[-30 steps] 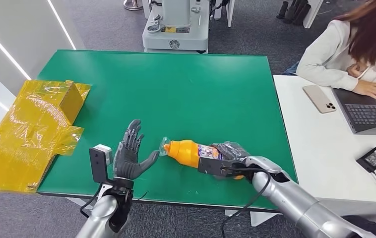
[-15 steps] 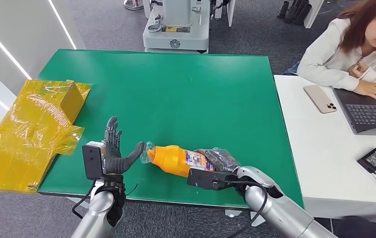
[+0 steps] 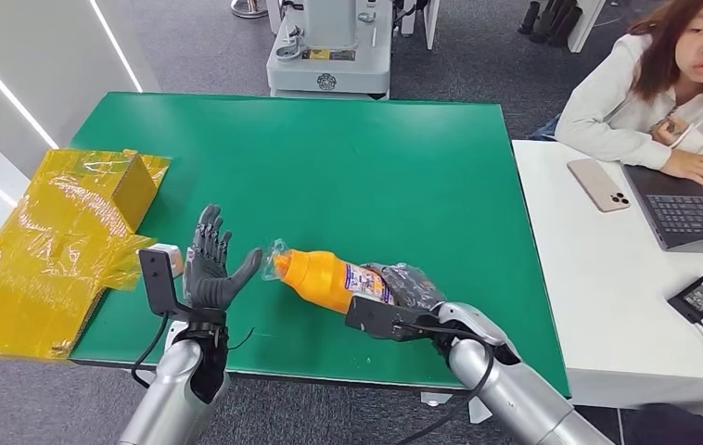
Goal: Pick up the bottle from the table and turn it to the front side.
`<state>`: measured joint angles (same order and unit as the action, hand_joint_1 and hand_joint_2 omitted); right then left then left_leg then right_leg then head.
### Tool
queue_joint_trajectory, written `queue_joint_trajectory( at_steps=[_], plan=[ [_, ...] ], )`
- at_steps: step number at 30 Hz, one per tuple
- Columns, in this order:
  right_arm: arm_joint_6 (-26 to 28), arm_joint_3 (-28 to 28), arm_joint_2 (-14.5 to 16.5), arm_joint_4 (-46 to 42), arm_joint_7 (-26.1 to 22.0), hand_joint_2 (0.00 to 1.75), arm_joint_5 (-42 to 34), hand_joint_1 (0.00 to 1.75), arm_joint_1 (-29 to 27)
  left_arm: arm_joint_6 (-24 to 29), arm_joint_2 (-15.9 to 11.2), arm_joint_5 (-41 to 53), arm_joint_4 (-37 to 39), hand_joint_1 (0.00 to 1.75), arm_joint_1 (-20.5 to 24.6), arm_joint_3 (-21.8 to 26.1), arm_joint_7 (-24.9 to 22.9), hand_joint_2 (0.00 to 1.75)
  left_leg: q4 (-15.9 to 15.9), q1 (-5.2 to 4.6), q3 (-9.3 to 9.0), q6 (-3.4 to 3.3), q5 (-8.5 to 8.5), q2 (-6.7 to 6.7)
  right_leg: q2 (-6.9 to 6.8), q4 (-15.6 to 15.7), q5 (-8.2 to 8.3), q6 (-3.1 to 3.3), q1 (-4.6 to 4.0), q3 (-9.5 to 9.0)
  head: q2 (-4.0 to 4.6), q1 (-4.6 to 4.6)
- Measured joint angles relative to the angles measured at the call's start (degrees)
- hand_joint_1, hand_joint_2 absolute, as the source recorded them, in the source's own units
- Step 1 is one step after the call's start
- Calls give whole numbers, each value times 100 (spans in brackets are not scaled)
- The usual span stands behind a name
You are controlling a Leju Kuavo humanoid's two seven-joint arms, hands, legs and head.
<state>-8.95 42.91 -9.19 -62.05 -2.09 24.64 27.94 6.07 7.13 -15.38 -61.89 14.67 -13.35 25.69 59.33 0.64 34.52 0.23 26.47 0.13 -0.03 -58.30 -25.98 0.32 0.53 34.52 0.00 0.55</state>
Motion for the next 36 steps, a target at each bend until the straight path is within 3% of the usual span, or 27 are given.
queue_joint_trajectory(
  at_steps=[6, 12, 23, 28, 36],
  plan=[
    [148, -211, 47, -94, -368, 175, -292, 175, -60, -470, -21, 255, 102, 0, 1, -20, -188, 175, 0, 0, 0, 0, 0, 0, 0, 1, 0, 0, 0, 2, 0, 1],
    [295, -775, 47, -783, -875, 175, -1181, 175, -280, -436, 16, 341, 644, 0, 32, -38, 80, 175, 1, 0, 0, 0, 1, -2, 2, 2, 0, 0, 0, 3, 0, 0],
    [614, -1330, 185, -1038, -1226, 175, -1563, 175, -514, -638, 49, 114, 962, 0, 204, 8, 245, 175, 1, 0, -1, 1, 0, -1, 2, 0, 0, 0, 0, 3, 0, 0],
    [752, -1454, 385, -592, -1292, 175, -1695, 175, -438, -779, 124, 112, 818, 0, 329, -1, 228, 175, 1, 0, 0, 0, -1, -1, 2, -1, 1, 0, 0, 3, 0, 0],
    [1014, -1594, 811, 954, -1366, 175, -1466, 175, 258, -522, 246, 464, -43, 0, 677, -453, 67, 175, 3, -1, 0, -3, -6, -1, 2, -2, 6, 3, 1, 2, 0, 0]
  ],
)
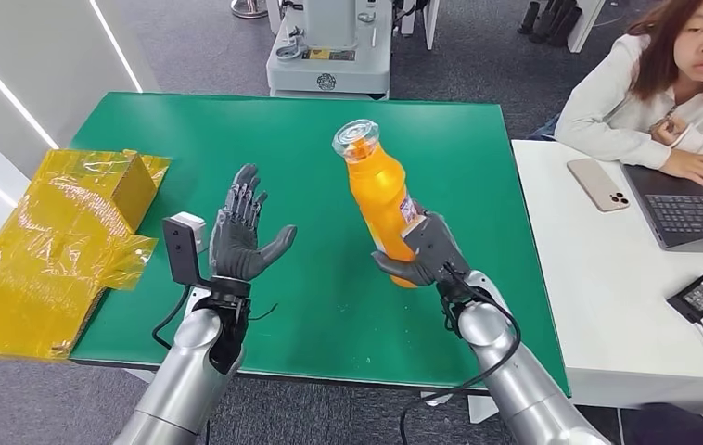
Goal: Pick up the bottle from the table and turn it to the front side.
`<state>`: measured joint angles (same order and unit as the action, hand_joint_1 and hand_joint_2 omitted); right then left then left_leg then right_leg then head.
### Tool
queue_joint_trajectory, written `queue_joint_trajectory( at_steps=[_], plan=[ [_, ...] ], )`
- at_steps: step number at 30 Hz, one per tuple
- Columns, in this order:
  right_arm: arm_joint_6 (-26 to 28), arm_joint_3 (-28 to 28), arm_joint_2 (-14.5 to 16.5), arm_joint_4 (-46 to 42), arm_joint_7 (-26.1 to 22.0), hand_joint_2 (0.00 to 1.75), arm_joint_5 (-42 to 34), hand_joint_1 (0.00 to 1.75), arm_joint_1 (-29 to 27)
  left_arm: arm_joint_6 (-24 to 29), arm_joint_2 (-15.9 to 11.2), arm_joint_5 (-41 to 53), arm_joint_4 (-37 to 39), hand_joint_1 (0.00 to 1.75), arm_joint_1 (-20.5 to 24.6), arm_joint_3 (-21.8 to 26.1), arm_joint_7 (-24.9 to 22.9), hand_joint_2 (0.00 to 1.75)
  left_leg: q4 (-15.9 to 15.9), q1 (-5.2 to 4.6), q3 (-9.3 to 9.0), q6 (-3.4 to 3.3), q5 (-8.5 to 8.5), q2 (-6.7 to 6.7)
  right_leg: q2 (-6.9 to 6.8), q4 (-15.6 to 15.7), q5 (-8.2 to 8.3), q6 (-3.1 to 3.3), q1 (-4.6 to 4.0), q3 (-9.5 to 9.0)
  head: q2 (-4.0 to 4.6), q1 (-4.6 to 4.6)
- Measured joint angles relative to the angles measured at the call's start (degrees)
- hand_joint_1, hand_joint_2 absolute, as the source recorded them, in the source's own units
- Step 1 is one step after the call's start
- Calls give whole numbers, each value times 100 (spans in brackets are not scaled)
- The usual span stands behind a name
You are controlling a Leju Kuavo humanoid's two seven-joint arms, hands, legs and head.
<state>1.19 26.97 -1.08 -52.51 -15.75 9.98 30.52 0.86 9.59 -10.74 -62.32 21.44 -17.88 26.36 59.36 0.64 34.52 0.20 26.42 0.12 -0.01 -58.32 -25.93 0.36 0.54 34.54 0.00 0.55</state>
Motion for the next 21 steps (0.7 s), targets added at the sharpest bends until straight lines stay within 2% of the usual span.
queue_joint_trajectory(
  at_steps=[5, 11, 15, 21],
  plan=[
    [-73, 6, 130, 498, 7, 175, 283, 175, 289, 38, 7, 197, -276, 0, -2, -276, -13, 175, 0, 1, 2, 0, 1, 1, -1, 0, -1, 0, 0, 1, 0, 1],
    [0, 85, 143, 882, 33, 175, 571, 175, 435, 140, -46, 501, -373, 0, -29, -454, -113, 175, -1, 1, 3, 0, 1, 1, -2, 1, -2, 0, -1, 2, 0, 0],
    [71, 143, 133, 917, 3, 175, 580, 175, 428, 312, -104, 733, -295, 0, -31, -505, -88, 175, -1, 0, 1, 0, 1, 0, -1, 1, -2, 0, -1, 2, 0, 1],
    [222, 215, 75, 676, 137, 175, 768, 175, 278, 215, -186, 651, 80, 0, -22, -506, -46, 175, -1, 0, 2, 0, 1, -1, 1, 1, -2, 0, -1, 4, 0, 1]
  ],
)
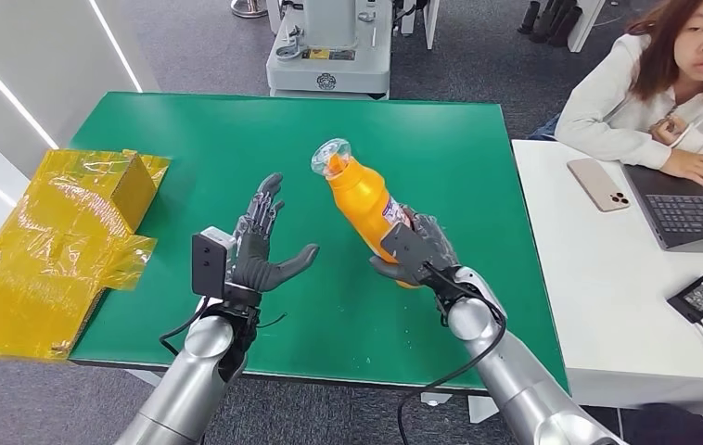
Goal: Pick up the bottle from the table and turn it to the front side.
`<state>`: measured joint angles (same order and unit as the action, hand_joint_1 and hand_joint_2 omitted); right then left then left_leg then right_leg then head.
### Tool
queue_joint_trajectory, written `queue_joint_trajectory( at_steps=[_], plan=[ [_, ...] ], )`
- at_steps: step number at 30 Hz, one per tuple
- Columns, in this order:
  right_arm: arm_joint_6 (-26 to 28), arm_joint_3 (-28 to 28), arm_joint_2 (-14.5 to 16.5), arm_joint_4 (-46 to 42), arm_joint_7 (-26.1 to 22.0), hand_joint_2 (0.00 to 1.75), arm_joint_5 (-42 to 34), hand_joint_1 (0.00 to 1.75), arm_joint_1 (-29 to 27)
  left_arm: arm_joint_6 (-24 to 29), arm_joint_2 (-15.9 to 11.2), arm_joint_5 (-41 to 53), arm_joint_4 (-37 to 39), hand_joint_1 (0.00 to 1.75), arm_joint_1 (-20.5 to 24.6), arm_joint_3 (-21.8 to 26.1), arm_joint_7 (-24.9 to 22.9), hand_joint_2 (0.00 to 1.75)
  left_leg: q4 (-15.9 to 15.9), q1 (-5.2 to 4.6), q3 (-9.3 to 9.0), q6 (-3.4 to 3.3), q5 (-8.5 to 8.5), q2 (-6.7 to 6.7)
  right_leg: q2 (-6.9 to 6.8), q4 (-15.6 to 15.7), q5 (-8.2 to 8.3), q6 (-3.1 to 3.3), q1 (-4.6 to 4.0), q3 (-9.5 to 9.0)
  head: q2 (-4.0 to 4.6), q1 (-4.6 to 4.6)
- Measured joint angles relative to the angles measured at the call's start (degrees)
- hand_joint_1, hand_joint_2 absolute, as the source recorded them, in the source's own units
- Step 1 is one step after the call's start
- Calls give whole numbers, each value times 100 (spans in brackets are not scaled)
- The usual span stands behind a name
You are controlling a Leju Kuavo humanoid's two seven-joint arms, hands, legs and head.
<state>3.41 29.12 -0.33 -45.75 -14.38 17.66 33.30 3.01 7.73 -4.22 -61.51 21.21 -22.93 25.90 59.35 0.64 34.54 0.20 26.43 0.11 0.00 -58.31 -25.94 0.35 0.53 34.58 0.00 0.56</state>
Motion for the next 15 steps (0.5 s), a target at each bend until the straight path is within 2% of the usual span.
queue_joint_trajectory(
  at_steps=[8, 15],
  plan=[
    [284, 157, -15, -365, -29, 175, 265, 175, -179, -401, -33, -394, 682, 0, 208, 105, -76, 175, 0, 0, 1, 0, 0, -2, 3, -1, 0, 1, 0, 2, 0, 1],
    [135, 357, 76, -426, 26, 175, 289, 175, -226, -856, 105, -637, 1099, 0, 531, 160, -80, 175, 0, 0, 3, 0, -1, 1, -1, -1, 1, 1, 0, 1, 0, 0]
  ],
)
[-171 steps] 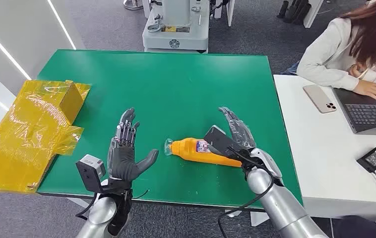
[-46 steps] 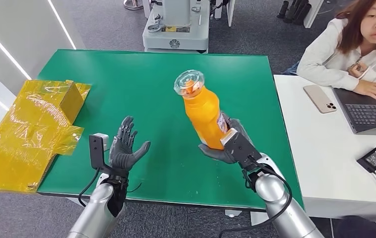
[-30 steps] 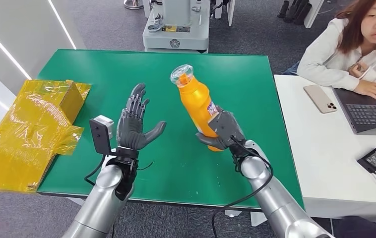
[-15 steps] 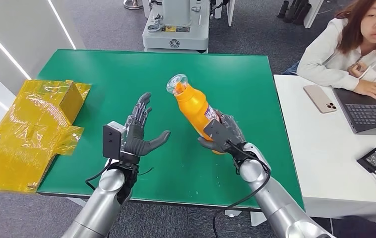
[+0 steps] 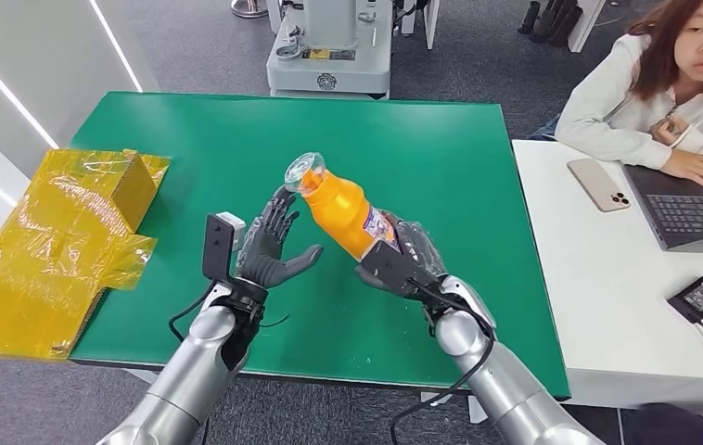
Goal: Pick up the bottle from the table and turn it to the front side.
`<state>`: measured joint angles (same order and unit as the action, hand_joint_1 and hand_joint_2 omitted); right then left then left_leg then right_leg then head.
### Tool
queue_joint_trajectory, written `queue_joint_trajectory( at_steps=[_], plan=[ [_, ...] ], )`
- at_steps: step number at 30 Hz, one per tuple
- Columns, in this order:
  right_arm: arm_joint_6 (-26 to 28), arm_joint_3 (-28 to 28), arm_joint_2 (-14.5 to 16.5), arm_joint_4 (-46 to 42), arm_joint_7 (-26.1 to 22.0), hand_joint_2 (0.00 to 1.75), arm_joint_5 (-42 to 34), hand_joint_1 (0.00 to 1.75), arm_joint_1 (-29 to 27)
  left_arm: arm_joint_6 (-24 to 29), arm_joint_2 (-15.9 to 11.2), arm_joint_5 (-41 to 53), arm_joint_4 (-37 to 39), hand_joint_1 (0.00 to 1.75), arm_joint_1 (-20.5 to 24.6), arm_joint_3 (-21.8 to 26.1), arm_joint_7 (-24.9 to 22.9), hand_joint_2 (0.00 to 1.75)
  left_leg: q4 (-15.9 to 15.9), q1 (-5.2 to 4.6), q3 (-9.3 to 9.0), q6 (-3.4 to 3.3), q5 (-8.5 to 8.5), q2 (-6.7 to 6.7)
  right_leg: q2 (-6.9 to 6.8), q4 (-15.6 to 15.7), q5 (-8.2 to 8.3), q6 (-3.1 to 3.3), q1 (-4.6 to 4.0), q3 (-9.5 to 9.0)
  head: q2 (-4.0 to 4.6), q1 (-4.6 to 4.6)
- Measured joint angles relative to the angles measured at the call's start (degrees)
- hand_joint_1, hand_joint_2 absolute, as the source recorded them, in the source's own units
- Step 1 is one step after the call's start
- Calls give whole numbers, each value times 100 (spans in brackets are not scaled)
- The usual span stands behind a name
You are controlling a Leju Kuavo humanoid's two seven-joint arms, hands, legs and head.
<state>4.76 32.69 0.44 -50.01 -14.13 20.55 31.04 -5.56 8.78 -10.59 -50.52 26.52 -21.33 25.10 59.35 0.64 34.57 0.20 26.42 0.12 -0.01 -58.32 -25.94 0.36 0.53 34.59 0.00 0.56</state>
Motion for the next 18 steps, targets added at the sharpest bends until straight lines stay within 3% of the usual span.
queue_joint_trajectory(
  at_steps=[10, 18],
  plan=[
    [-43, 240, 466, 707, -51, 175, -10, 175, 111, -420, 406, -478, -98, 0, 405, 0, -408, 175, 1, 0, 0, 0, 0, -1, 2, 0, 0, 0, 0, 1, 0, 1],
    [22, 235, 564, 967, -110, 175, -104, 175, 133, -487, 399, -762, -366, 0, 413, 0, -541, 175, 0, 1, -1, 0, 0, -2, 2, 0, 0, 0, 0, 1, 0, 0]
  ],
)
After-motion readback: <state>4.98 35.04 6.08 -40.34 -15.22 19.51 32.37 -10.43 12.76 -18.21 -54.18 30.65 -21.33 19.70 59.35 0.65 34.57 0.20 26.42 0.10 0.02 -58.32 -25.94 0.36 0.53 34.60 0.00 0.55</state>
